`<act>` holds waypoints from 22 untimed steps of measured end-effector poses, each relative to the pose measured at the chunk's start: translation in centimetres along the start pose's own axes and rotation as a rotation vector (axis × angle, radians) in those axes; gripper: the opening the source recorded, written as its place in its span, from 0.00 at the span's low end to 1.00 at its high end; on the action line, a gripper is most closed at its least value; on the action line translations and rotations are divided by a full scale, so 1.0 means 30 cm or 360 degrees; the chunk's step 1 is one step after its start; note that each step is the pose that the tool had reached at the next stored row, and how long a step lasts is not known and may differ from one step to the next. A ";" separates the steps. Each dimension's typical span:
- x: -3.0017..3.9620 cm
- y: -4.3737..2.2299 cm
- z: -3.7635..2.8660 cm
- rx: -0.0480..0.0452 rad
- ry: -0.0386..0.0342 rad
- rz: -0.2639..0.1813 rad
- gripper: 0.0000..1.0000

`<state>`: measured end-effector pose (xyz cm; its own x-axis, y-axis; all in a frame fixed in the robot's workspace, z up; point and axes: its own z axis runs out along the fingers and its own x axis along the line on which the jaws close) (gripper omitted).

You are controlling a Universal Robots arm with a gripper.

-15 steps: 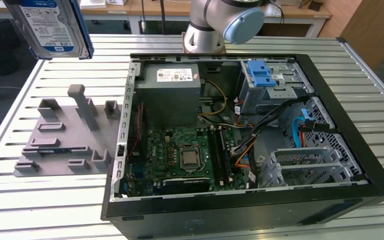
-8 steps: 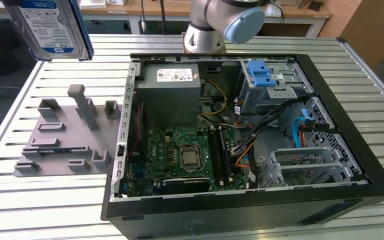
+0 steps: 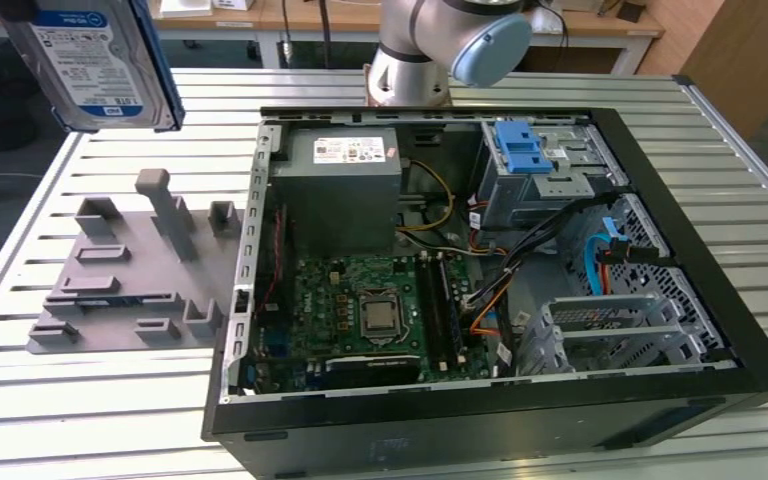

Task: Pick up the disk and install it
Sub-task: 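Pick up the disk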

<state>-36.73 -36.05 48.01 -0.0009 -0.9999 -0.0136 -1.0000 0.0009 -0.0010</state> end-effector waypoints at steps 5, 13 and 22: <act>0.002 -0.052 0.000 0.0000 0.0000 0.0000 0.36; 0.002 -0.103 0.001 0.0000 0.0000 0.0000 0.36; 0.002 -0.107 0.001 0.0000 0.0000 0.0000 0.36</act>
<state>-33.51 -36.10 47.99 -0.0008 -0.9999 -0.0135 -1.0000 0.0008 -0.0008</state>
